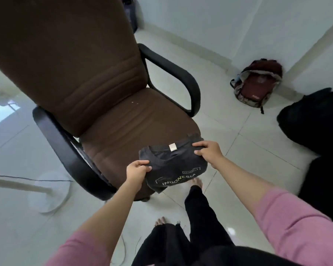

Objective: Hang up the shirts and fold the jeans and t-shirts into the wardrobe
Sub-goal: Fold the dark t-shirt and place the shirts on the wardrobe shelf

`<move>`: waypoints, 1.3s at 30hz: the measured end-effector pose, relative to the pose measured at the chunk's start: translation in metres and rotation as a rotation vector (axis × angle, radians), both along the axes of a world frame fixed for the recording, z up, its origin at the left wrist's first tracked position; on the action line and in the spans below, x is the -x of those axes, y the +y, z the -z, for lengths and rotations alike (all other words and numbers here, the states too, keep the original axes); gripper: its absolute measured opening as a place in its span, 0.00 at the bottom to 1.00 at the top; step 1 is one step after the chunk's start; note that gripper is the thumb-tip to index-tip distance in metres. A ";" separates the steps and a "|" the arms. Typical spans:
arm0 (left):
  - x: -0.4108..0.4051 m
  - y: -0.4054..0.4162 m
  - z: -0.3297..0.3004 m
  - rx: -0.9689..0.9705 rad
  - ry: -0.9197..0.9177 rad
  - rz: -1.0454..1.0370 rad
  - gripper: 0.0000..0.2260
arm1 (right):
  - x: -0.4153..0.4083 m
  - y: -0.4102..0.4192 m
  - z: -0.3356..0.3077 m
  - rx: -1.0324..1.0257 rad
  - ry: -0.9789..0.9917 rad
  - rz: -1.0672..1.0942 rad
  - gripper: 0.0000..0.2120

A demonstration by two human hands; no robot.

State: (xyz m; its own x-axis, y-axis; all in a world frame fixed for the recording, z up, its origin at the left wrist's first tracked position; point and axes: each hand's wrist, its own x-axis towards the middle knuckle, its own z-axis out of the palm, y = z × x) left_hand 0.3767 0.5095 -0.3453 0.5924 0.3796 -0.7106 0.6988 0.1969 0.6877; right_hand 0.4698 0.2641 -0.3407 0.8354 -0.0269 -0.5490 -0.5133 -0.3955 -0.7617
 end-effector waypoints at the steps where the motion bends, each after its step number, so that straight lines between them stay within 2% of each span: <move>1: -0.002 -0.001 -0.007 -0.007 -0.020 0.057 0.10 | 0.013 -0.007 -0.009 0.000 -0.022 0.051 0.16; 9: -0.014 -0.062 -0.047 -0.007 -0.124 0.518 0.11 | 0.144 -0.080 -0.058 0.018 -0.183 0.465 0.16; 14: 0.034 -0.129 -0.076 0.034 -0.230 0.821 0.11 | 0.268 -0.111 -0.075 0.066 -0.260 0.773 0.15; 23: 0.212 -0.195 -0.122 0.195 -0.420 1.371 0.15 | 0.550 -0.077 -0.113 0.229 -0.395 1.215 0.15; 29: 0.357 -0.223 -0.175 0.420 -0.472 1.678 0.14 | 0.737 -0.019 -0.176 0.371 -0.475 1.494 0.16; 34: 0.459 -0.234 -0.228 0.616 -0.557 1.869 0.13 | 0.846 0.019 -0.222 0.616 -0.567 1.673 0.19; 39: 0.537 -0.240 -0.286 0.824 -0.651 2.034 0.16 | 0.915 0.063 -0.274 0.778 -0.644 1.826 0.19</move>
State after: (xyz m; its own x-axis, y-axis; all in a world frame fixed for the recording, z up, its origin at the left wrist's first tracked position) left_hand -0.1607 0.2690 -0.0595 -0.1690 -0.9850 0.0346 0.0734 0.0225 0.9971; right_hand -0.4455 0.3267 -0.0663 -0.3840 -0.8823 0.2721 -0.3890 -0.1126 -0.9143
